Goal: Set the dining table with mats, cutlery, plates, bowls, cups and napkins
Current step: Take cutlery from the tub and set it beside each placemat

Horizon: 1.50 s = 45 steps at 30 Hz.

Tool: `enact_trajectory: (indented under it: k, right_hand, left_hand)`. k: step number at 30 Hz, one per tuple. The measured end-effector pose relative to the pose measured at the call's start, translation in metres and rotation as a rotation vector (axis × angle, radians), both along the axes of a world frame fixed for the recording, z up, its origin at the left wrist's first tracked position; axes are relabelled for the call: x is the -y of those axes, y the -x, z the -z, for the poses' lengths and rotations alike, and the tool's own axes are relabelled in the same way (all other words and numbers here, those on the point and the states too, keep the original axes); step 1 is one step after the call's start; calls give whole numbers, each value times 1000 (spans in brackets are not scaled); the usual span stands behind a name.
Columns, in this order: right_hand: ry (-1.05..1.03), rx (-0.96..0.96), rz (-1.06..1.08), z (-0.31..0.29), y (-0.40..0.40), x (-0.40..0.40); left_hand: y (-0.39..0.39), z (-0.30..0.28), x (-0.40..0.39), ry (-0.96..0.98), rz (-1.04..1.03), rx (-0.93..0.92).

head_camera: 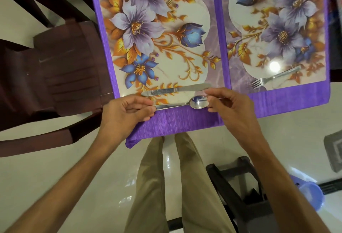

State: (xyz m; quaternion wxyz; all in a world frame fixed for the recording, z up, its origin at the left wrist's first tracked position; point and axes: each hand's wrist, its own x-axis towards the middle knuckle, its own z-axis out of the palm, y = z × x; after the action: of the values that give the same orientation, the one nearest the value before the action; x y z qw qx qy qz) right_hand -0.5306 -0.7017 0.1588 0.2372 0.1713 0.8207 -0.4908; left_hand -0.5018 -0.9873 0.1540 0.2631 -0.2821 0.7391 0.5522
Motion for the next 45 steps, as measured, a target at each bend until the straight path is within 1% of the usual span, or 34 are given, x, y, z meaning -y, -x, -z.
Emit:
enact_trajectory:
  k: [2,5,9,11,13,21,25,27,29,31,34,37,40,42,45]
  right_hand:
    - [-82,-61,13,2,-1,2]
    - [-88,-65,29,4,0,5]
    - [-55,-56,65,2,4,7]
    - [-52,-44,68,1,7,7]
    - [-59,-43,74,0,8,6]
    - [-49,-81,85,2,7,6]
    - [-60,-83,81,0,4,5]
    - [-96,-105,86,-8,5,3]
    - [-137,-138,121,-27,7,-4]
    - [-130,-170,154,-55,10,-12]
    - [-94,-172,149,-96,17,-28]
    - [-59,-139,49,-132,25,-47]
    - [-91,-115,-126,-165,31,-71]
    - [-126,-83,-235,-181,36,-88]
    - [-140,-116,-357,-211,46,-133]
  left_hand:
    - [-4,1,-1,140,118,-117]
    - [-8,3,0,237,240,-277]
    - [-9,2,-5,384,317,-378]
    - [-8,2,-8,421,321,-378]
    - [-7,5,-8,417,314,-352]
    - [-5,13,-5,432,381,-388]
    - [-3,5,-6,433,400,-352]
    - [-1,-11,-5,431,375,-340]
    - [3,-38,-1,439,355,-371]
    - [10,-68,5,461,388,-394]
    - [20,-108,5,387,502,-334]
    - [27,-146,-13,323,642,-337]
    - [42,-184,-46,303,732,-428]
    - [53,-204,-73,306,757,-466]
    - [66,-227,-130,312,736,-522]
